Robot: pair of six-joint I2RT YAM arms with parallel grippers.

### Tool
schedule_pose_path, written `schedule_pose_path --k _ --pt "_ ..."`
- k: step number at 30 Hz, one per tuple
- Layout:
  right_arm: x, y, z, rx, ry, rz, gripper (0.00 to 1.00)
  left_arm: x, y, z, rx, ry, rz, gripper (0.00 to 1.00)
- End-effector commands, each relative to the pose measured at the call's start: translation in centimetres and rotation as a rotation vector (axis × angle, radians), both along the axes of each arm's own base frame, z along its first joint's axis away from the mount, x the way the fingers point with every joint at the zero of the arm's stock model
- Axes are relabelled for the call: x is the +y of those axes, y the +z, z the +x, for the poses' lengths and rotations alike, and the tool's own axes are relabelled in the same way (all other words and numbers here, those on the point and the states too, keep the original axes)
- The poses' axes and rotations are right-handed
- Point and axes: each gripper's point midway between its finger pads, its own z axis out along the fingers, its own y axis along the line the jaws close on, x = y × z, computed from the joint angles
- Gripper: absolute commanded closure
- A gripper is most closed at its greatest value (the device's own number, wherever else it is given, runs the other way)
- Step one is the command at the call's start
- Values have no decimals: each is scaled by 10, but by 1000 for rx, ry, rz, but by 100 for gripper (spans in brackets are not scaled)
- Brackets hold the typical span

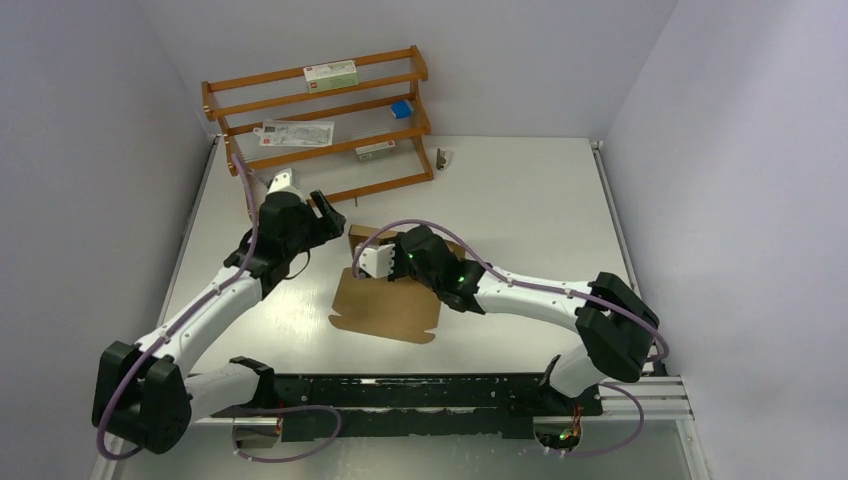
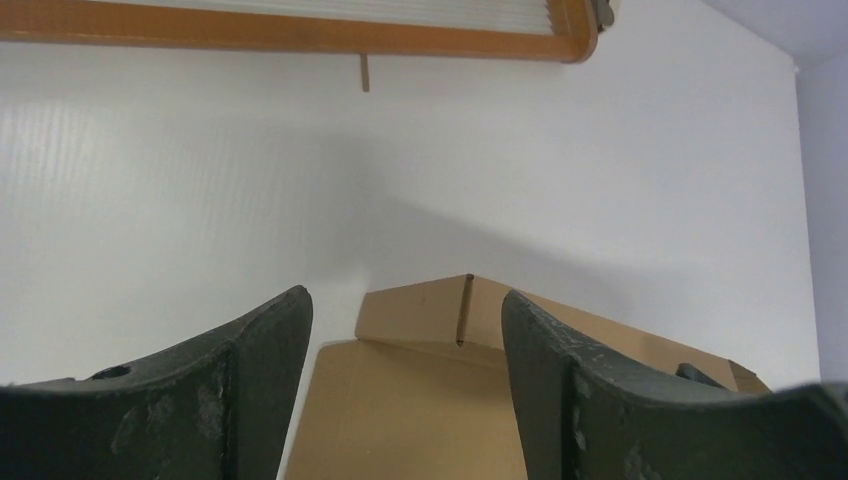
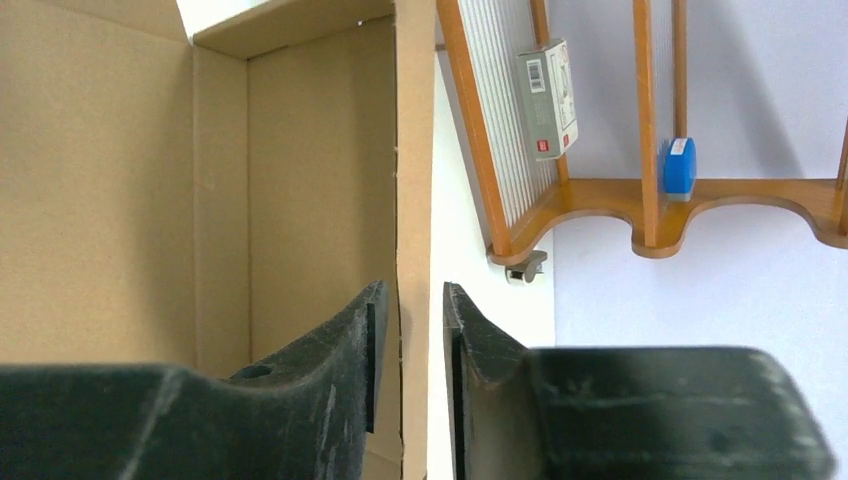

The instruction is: Fold the paper box

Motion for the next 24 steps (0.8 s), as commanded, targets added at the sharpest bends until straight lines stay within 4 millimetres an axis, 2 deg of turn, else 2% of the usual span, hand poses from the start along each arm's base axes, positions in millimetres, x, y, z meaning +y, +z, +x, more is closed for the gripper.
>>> schedule_pose_path --k 1,5,9,12,16,21,24 --pt "6 33 -5 51 -29 140 66 -17 0 1 45 -112 -5 26" --pt "1 49 -7 82 -79 237 55 -23 -2 5 54 -146 -4 27" --pt "-17 63 -7 148 -222 365 46 -27 3 9 59 -181 20 27" --pt "-40 70 -7 202 -364 478 42 -29 -1 11 73 -200 42 27" --pt "-76 73 -3 307 -561 625 42 -32 -6 10 95 -229 52 28" --pt "-96 72 -9 613 -828 922 42 -38 -9 12 102 -263 45 28" --pt "-93 63 -19 794 -971 1011 39 -41 -13 13 120 -283 57 29"
